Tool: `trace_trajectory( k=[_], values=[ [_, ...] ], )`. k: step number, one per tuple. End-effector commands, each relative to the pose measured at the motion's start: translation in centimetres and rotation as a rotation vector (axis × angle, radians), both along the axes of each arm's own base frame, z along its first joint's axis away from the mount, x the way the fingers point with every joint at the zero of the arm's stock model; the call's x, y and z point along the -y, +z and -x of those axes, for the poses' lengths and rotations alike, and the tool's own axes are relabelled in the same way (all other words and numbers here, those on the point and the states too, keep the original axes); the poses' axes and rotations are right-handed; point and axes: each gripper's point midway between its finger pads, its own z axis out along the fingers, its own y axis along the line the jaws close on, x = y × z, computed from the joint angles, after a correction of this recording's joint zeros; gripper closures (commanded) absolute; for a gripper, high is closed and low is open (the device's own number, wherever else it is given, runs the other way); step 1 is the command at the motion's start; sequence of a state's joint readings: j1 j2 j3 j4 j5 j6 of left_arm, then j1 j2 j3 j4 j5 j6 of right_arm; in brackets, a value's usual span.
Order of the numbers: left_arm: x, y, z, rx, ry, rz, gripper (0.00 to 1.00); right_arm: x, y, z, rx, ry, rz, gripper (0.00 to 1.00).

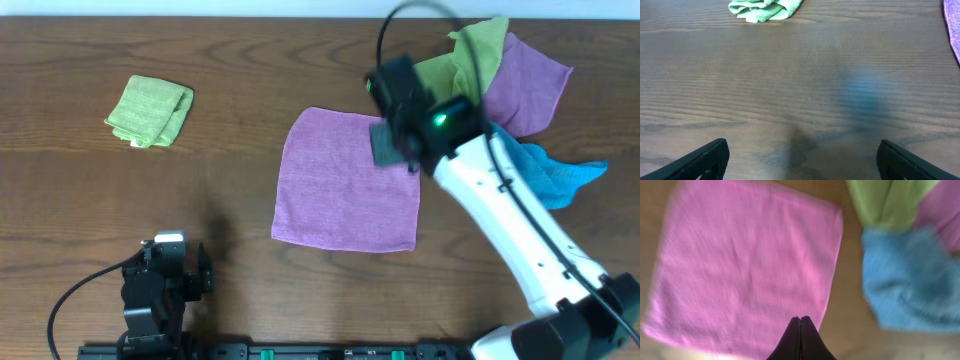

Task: Fold the cloth
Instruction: 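Move both grippers to the near corners of the flattened purple cloth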

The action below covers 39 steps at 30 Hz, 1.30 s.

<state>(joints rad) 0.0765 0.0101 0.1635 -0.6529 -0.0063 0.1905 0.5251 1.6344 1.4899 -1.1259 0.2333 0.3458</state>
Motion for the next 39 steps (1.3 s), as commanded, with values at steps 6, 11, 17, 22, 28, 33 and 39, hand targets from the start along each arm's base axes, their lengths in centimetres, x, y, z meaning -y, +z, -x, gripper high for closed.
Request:
trace_trajectory(
  k=[6, 11, 17, 22, 28, 33, 39],
  values=[
    [-0.2, -0.2, 0.0, -0.009, -0.020, -0.058, 0.05, -1.9, -3.4, 7.7, -0.112, 0.047, -0.137, 0.99],
    [2.8, 0.7, -0.7, 0.047, -0.114, 0.120, 0.05, -1.5, -1.0, 8.9, -0.055, 0.058, -0.183, 0.98],
    [11.7, 3.2, 1.2, -0.006, -0.373, 0.745, 0.05, -0.4, 2.7, 10.3, 0.045, 0.069, -0.252, 0.98],
    [12.8, 3.8, 1.8, -0.079, -0.317, 0.960, 0.05, 0.7, 3.9, 12.0, 0.057, 0.072, -0.266, 0.98],
    [12.8, 4.0, 1.8, -0.122, -0.218, 1.102, 0.05, -0.3, 3.9, 13.7, -0.014, 0.108, -0.334, 0.97],
    [14.0, 5.1, 2.4, -0.133, -0.312, 1.142, 0.04, 0.6, 3.1, 13.8, -0.020, 0.093, -0.289, 0.56],
    [14.6, 4.5, 3.2, -0.201, -0.316, 1.177, 0.01, 1.4, -0.8, 14.6, -0.093, 0.054, -0.253, 0.46]
  ],
)
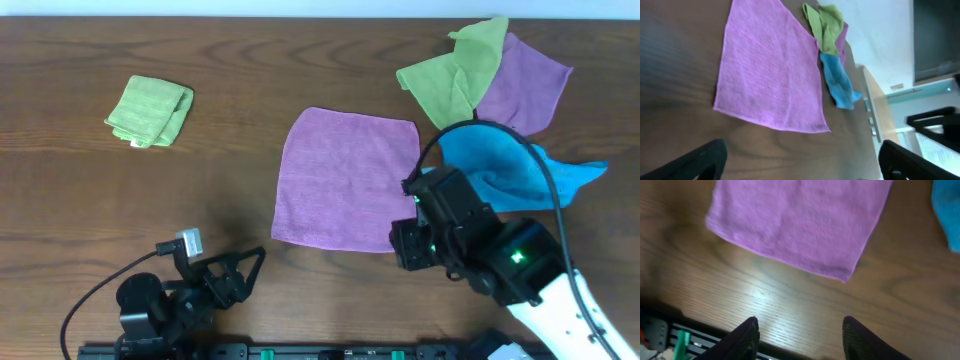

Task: Fold the cloth
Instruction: 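Move both grippers to the near corners of the flattened purple cloth, then grasp the near left and right corners of the purple cloth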

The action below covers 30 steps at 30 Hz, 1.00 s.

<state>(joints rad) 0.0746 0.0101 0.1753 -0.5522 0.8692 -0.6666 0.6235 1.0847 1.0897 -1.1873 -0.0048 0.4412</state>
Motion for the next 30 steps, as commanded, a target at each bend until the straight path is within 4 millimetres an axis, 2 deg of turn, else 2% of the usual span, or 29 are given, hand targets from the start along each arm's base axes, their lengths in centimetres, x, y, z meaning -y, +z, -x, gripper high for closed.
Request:
trace_trajectory(
  k=[1, 4, 6, 15, 22, 30],
  values=[
    [0.7, -0.7, 0.7, -0.048, -0.042, 0.032, 0.01, 0.7, -2.5, 0.6, -0.057, -0.043, 0.017, 0.46],
    [0.4, -1.3, 0.3, -0.066, -0.016, 0.002, 0.00, 0.8, -4.2, 0.8, -0.097, -0.065, -0.010, 0.45],
    [0.3, -1.4, -0.2, -0.058, -0.005, -0.020, 0.00, 0.9, -4.6, 0.6, -0.110, -0.082, -0.032, 0.44],
    [0.6, -2.5, -3.4, -0.073, -0.025, -0.113, 0.00, 2.7, -4.4, -0.8, -0.102, -0.130, -0.062, 0.42],
    [0.5, -3.4, -6.4, -0.135, -0.095, -0.270, 0.01, 3.6, -3.9, -2.1, -0.080, -0.134, -0.123, 0.42],
    [1.6, -5.9, -9.0, -0.229, -0.193, -0.407, 0.00, 4.2, -3.2, -3.3, -0.046, -0.115, -0.203, 0.42]
  ],
)
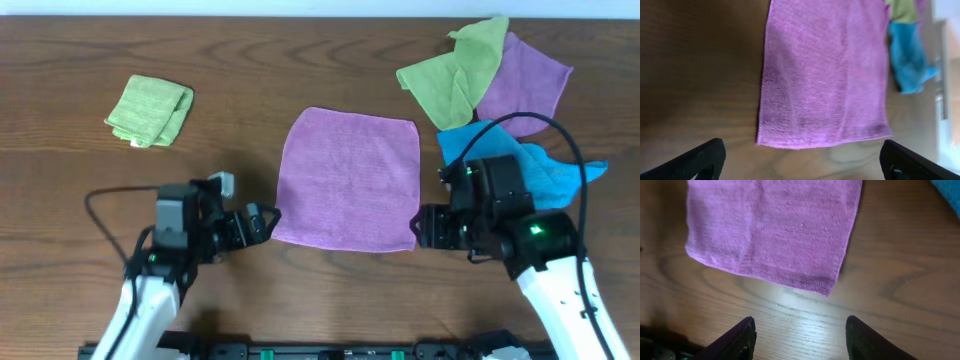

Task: Fold the cloth
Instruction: 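Grasp the near left and right corners of the purple cloth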

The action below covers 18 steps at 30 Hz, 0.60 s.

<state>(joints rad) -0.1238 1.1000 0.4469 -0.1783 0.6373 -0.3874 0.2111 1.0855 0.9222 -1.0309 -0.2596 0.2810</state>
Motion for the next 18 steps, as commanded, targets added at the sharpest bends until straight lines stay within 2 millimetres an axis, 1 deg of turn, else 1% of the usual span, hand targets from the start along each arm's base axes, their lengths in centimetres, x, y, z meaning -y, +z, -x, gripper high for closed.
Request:
trace_trajectory(
  k=[1, 2, 3, 8, 13, 18],
  values=[
    [0.4, -1.0, -0.9, 0.012, -0.061, -0.095, 0.00, -0.2, 0.6, -0.1, 0.027, 0.051, -0.038, 0.42],
    [0.6, -1.5, -0.9, -0.001, -0.067, -0.114, 0.00, 0.0, 0.6, -0.2, 0.030, 0.052, -0.038, 0.42],
    [0.7, -2.1, -0.9, -0.014, -0.073, -0.136, 0.06, 0.2, 0.6, -0.3, 0.034, 0.055, -0.034, 0.41],
    [1.0, -4.1, -0.4, -0.048, -0.108, -0.215, 0.07, 0.7, 0.6, -0.5, 0.045, 0.060, -0.031, 0.41],
    [1.6, -5.0, -0.2, -0.061, -0.131, -0.226, 0.07, 0.6, 0.7, -0.5, 0.049, 0.066, -0.038, 0.42],
    [2.0, -5.9, -0.1, -0.101, -0.122, -0.213, 0.10, 0.7, 0.7, -0.5, 0.048, 0.066, -0.038, 0.42]
  ],
)
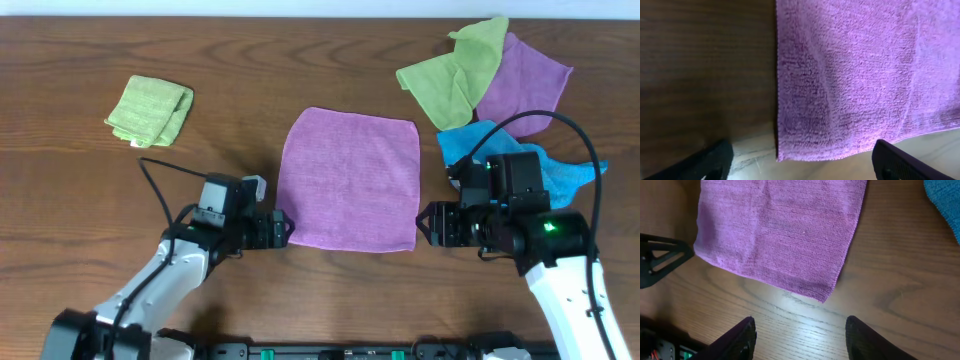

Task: Fold the cloth
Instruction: 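Grasp the near left and right corners of the purple cloth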

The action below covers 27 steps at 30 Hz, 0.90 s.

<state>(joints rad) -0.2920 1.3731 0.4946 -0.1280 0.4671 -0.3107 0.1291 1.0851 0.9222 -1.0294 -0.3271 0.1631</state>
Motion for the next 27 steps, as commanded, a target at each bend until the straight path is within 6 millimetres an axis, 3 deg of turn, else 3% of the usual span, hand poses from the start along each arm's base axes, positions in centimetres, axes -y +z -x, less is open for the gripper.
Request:
trace_trajectory(
  k=[1, 7, 15, 27],
  values=[
    [0.2, -0.1, -0.4, -0.008, 0.009, 0.002, 0.10, -0.1, 0.3, -0.1, 0.016, 0.018, -0.011, 0.43],
    [0.4, -0.6, 0.0, -0.057, 0.029, 0.018, 0.12, -0.1, 0.1, 0.1, 0.010, 0.018, -0.010, 0.44],
    [1.5, -2.2, 1.8, -0.194, 0.023, 0.078, 0.25, -0.1, -0.3, 0.2, 0.004, 0.018, -0.010, 0.46],
    [0.7, -3.2, 4.3, -0.325, 0.056, 0.044, 0.36, -0.2, -0.1, -0.1, 0.018, 0.019, -0.014, 0.48]
  ],
)
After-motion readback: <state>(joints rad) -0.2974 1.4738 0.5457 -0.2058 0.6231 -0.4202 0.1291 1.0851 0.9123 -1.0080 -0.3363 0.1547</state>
